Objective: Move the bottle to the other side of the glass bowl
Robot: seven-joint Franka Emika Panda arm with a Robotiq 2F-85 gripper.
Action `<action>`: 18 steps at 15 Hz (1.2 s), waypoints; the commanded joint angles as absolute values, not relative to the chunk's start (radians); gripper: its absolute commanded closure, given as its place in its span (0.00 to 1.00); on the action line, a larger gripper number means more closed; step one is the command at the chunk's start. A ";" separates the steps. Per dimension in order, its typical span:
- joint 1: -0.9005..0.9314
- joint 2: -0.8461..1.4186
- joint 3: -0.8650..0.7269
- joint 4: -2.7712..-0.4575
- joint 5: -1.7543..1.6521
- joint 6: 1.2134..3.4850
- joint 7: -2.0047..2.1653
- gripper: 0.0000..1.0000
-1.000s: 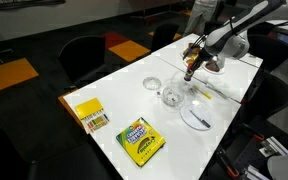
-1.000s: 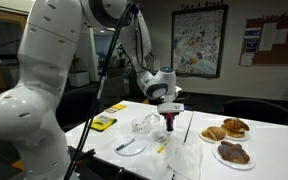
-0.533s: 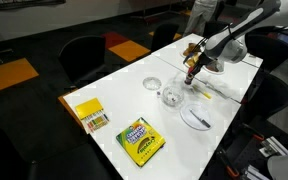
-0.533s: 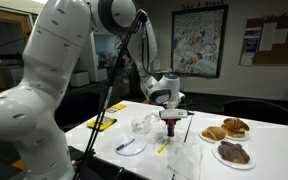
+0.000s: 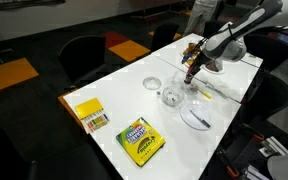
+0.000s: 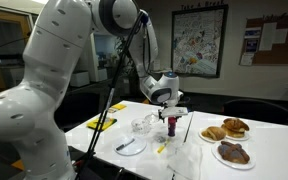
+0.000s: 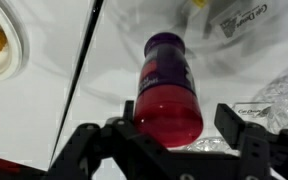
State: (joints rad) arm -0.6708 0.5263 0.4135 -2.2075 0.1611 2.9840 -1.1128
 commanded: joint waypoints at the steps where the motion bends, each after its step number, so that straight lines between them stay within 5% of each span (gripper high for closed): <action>1: -0.673 0.472 0.458 -2.207 0.149 2.865 -1.127 0.00; 8: -0.260 0.230 0.128 -2.211 -0.040 2.485 -0.706 0.00; 18: -0.032 0.117 0.107 -2.040 -0.090 2.016 -0.640 0.00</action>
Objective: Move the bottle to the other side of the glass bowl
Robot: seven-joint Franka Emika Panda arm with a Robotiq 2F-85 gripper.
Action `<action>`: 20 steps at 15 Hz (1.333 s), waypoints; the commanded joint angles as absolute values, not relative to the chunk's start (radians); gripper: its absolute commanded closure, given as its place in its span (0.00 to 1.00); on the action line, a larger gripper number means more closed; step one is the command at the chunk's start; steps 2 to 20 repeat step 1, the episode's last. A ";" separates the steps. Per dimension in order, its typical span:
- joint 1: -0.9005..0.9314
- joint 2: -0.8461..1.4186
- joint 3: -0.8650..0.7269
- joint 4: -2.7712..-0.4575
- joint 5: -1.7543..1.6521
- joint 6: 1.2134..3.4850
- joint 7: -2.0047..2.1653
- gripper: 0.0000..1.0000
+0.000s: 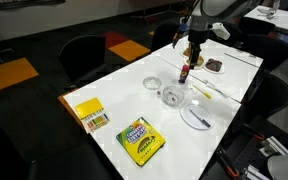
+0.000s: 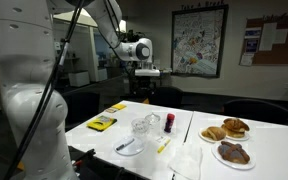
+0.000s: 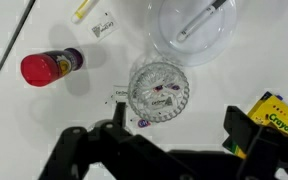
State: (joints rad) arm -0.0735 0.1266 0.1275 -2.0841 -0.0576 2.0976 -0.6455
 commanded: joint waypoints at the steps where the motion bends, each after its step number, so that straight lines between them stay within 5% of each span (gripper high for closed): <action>1: -0.022 0.113 0.107 -2.029 -0.097 2.001 -0.639 0.00; 20: -0.022 0.113 0.107 -2.029 -0.097 2.001 -0.639 0.00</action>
